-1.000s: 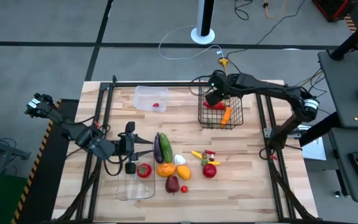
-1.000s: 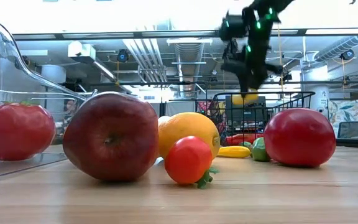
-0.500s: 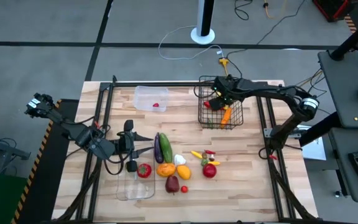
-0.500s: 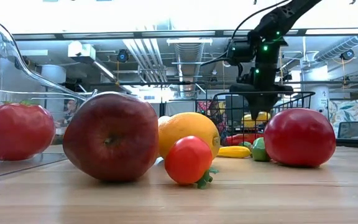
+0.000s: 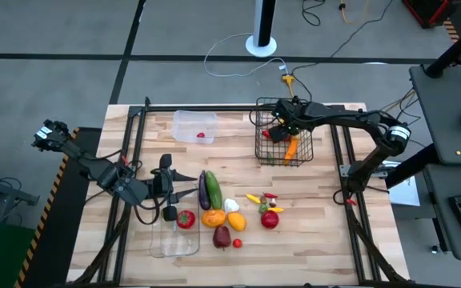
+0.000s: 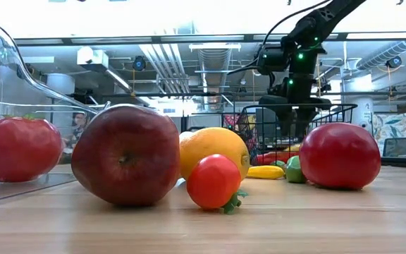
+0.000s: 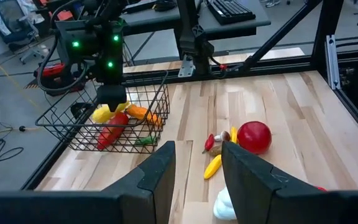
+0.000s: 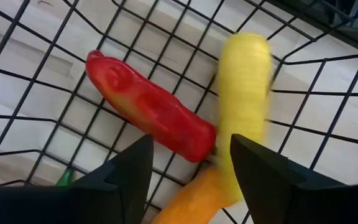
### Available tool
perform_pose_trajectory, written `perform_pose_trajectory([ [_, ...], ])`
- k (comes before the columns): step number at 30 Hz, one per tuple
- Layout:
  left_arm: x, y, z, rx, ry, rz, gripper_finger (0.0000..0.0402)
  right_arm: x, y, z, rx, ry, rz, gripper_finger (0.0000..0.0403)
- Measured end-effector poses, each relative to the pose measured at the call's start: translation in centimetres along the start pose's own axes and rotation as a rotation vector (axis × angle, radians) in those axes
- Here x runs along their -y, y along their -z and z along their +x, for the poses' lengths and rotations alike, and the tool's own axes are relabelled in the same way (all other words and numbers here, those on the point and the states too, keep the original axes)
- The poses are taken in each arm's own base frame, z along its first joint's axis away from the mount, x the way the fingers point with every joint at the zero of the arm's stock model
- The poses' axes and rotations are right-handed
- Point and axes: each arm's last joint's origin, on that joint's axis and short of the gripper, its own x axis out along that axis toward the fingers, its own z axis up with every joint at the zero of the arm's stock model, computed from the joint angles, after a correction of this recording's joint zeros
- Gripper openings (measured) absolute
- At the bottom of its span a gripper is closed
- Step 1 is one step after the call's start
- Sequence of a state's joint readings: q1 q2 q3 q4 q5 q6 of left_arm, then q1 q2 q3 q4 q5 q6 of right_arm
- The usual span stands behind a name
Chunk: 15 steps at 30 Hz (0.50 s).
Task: Sort produce into baskets
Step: Put the orange into the transparent bin
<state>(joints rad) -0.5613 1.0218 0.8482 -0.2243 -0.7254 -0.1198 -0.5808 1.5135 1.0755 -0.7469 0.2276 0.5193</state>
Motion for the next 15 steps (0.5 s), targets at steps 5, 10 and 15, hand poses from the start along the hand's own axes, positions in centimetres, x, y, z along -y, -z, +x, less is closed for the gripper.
perform_pose_trajectory([
  [5, 0.2, 0.1, 0.2, -0.009, -0.001, -0.013, 0.0115, -0.5, -0.2, -1.0, 0.025, -0.021, -0.009, 0.0212],
  [10, 0.7, 0.6, 0.9, -0.033, -0.003, 0.005, 0.0115, -1.9, -0.3, -4.5, 0.122, -0.105, -0.043, 0.0208],
  [15, 1.2, 0.9, 1.5, -0.048, -0.005, 0.014, 0.0115, -4.0, 1.3, -9.1, 0.227, -0.234, -0.131, 0.0206],
])
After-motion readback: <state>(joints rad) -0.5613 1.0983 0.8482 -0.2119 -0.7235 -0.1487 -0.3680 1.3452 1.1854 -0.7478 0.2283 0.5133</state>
